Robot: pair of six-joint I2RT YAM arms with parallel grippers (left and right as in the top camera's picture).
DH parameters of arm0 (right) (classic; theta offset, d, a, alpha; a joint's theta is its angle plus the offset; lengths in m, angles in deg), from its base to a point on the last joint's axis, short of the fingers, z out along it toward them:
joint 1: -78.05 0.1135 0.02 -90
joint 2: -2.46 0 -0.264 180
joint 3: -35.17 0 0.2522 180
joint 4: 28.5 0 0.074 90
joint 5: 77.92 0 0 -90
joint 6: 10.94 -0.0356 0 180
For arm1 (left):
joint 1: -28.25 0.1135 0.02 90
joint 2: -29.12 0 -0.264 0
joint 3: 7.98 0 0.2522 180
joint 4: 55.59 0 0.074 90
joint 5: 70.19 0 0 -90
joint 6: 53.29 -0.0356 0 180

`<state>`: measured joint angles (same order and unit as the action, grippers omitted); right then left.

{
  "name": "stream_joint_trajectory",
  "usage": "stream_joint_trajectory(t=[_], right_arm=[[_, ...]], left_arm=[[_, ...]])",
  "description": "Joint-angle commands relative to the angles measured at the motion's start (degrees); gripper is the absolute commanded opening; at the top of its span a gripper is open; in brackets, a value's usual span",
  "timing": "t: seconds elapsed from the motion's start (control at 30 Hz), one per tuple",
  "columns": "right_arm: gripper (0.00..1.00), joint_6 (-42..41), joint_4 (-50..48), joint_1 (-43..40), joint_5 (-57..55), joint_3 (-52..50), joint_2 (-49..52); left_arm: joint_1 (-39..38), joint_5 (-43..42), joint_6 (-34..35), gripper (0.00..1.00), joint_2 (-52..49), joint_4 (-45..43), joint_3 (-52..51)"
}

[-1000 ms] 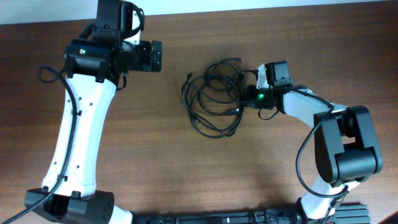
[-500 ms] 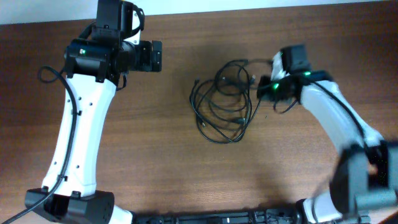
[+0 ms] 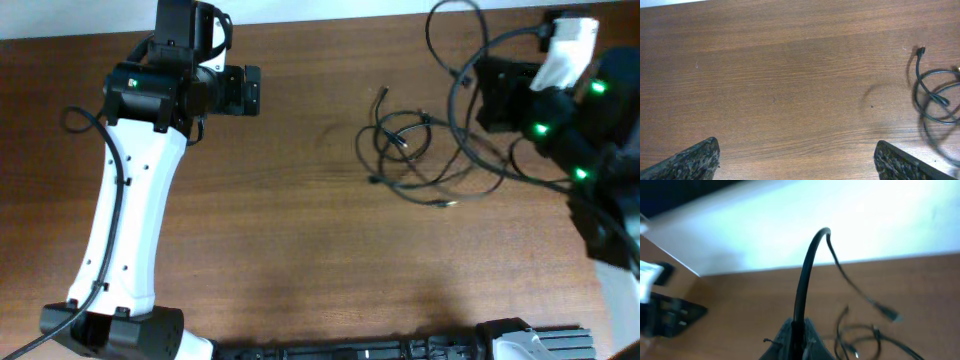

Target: Untangle cables

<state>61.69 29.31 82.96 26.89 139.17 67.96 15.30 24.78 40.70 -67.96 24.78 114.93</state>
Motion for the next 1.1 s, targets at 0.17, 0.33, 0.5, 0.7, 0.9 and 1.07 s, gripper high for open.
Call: stream_joint_trajectory(t=[0.17,0.33,0.5,0.7,0.9,1.07], right_arm=[[0.04,0.6,-1.4,-0.1,-0.5,11.7,-1.5],[0.04,0.6,-2.6,-0.1,-0.5,15.0,-1.5],[0.04,0.6,-3.0,-0.1,-0.5,16.2,-1.5],[0.04,0.6,-2.9,-0.1,-0.5,16.2,-1.0],[0.04,0.6,-2.9,-0.1,-0.5,16.2,-1.1],[0.04,0.6,-3.4,-0.1,-0.5,16.2,-1.1]], left_arm=[[0.3,0.6,0.5,0.99,-0.5,0.1,0.5],[0.3,0.7,0.5,0.99,-0.5,0.1,0.5],[0.3,0.7,0.5,0.99,-0.5,0.1,0.5],[0.3,0.6,0.5,0.99,-0.5,0.1,0.5],[0.3,-6.1,1.0,0.99,-0.5,0.5,0.5],[-1.8,-35.3,-12.2,0.99,-2.3,0.6,0.5]])
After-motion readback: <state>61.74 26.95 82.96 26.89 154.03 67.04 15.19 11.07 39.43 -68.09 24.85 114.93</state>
